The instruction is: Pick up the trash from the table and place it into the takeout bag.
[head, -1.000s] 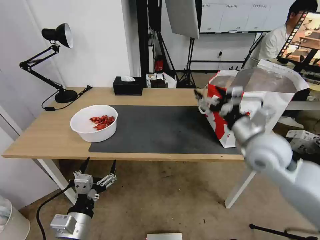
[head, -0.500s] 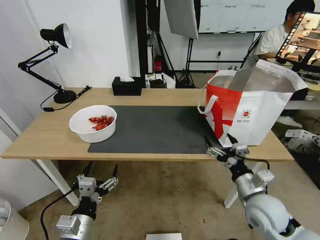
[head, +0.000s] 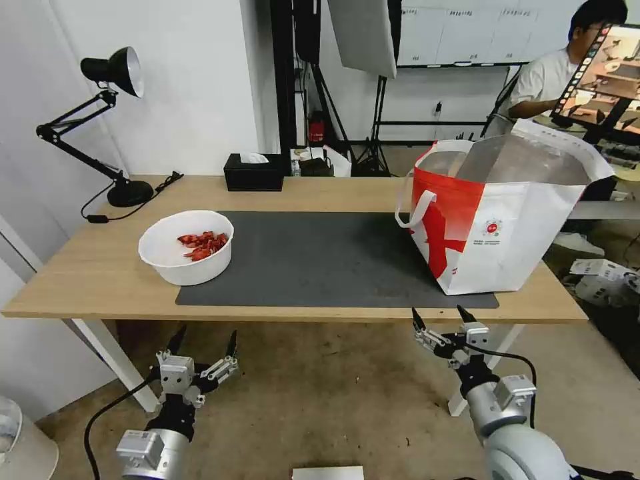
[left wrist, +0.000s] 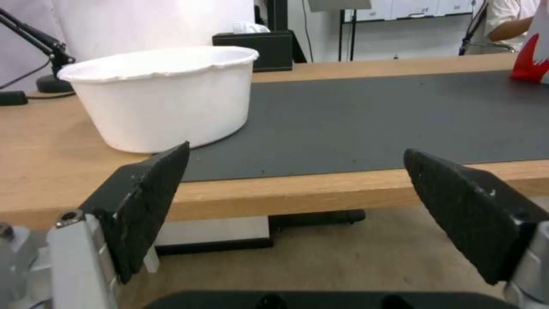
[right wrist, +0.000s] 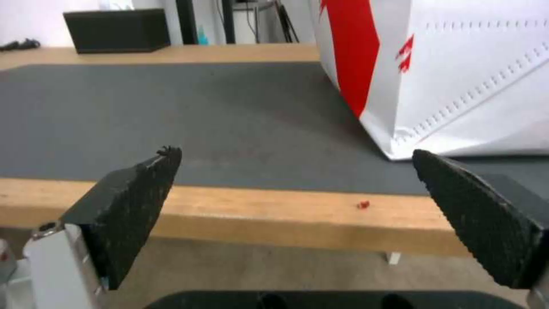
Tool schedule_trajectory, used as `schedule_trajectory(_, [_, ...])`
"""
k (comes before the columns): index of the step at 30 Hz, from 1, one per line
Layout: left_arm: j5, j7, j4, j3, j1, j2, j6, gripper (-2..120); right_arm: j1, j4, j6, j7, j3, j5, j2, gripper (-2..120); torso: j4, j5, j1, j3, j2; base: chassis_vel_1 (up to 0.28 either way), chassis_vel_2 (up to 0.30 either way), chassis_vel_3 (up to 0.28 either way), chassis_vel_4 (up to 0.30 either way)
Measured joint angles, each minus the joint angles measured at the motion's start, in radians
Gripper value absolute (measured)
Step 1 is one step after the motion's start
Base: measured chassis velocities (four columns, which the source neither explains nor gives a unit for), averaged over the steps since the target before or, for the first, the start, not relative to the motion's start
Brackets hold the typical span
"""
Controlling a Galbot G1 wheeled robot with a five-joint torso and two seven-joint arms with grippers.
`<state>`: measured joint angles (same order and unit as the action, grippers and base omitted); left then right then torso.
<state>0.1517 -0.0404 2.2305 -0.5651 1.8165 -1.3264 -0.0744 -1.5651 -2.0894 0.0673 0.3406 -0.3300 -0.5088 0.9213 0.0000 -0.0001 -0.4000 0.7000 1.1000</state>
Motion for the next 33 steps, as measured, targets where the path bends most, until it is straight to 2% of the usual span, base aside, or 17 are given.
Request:
schedule_trajectory(26, [0.023,-0.003,-0.004,-0.013,-0.012,0.009,0.003,100,0.001,-0.007,-0.016,0.012,0.010,0.007,0.000,100,0.0001,0.0000,0.000,0.000,0.000,0.000,0.000,0.000,0.000])
schedule_trajectory(29, [0.137,-0.038,0.044,-0.080,-0.067,0.072,0.069,100,0.002,-0.007,-0.016,0.012,0.010,0.007,-0.001,100,0.0001,-0.0001,0.000,0.000,0.000,0.000,0.000,0.000,0.000])
schedule_trajectory(30, [0.137,-0.038,0.044,-0.080,-0.067,0.072,0.069,100,0.002,-0.007,-0.016,0.012,0.010,0.007,-0.001,100,0.0001,-0.0001,0.000,0.000,0.000,0.000,0.000,0.000,0.000])
schedule_trajectory(32, [0.265,-0.087,0.073,-0.144,-0.128,0.154,0.169,100,0.002,-0.007,-0.017,0.012,0.010,0.007,-0.001,100,0.0000,-0.0001,0.000,0.000,0.000,0.000,0.000,0.000,0.000])
schedule_trajectory(33, [0.265,-0.087,0.073,-0.144,-0.128,0.154,0.169,100,0.002,-0.007,-0.017,0.012,0.010,0.007,-0.001,100,0.0000,-0.0001,0.000,0.000,0.000,0.000,0.000,0.000,0.000])
